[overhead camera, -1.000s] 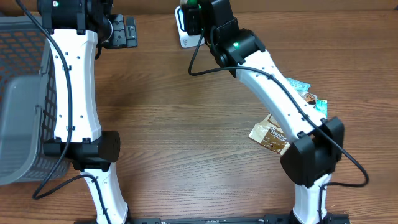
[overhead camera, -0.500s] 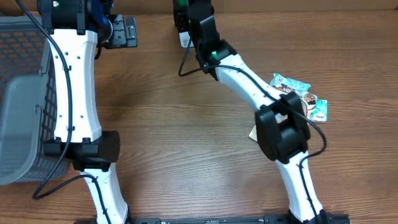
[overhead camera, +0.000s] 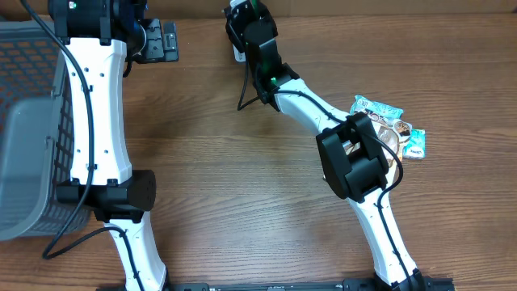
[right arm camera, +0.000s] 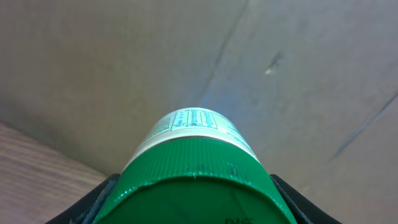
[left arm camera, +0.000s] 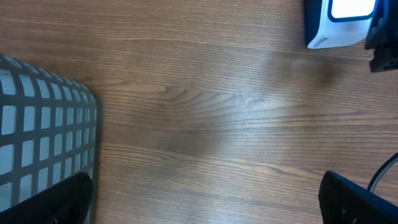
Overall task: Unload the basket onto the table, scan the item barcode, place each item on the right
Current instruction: 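Hold the jar in front of the scanner with the right gripper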
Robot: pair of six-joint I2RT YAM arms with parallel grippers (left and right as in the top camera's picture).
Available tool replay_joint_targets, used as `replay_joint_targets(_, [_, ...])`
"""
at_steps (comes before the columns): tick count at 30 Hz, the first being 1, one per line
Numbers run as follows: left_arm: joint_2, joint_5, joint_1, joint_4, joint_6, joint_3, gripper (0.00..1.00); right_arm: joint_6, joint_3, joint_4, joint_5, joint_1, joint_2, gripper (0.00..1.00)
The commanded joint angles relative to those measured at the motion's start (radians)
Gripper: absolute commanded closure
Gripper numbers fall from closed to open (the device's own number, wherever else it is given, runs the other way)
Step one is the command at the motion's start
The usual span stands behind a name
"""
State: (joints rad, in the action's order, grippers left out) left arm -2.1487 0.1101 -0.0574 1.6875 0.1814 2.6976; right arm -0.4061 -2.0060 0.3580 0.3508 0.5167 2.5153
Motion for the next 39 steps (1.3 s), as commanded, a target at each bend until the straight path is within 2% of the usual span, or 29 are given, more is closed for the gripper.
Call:
replay_joint_targets(1, [0.016,0.013,-0.002,0.002,-0.002,0.014,0.00,-0.072,-0.009,0.037,-0.015,-0.013,0.015,0.66])
replay_joint_targets(7, [0.016,0.012,-0.002,0.002,-0.002,0.014,0.00,-0.070,-0.009,0.037,-0.050,-0.013,0.018,0.67])
replay_joint_targets(15, [0.016,0.012,-0.002,0.002,-0.002,0.014,0.00,-0.068,-0.009,0.050,-0.068,-0.013,0.056,0.63])
replay_joint_targets(25, [0.016,0.012,-0.002,0.002,-0.002,0.014,0.00,-0.101,-0.009,0.178,-0.060,-0.013,0.079,0.61])
replay_joint_targets(39, [0.016,0.012,-0.002,0.002,-0.002,0.014,0.00,-0.101,-0.009,0.179,-0.011,0.003,0.066,0.67])
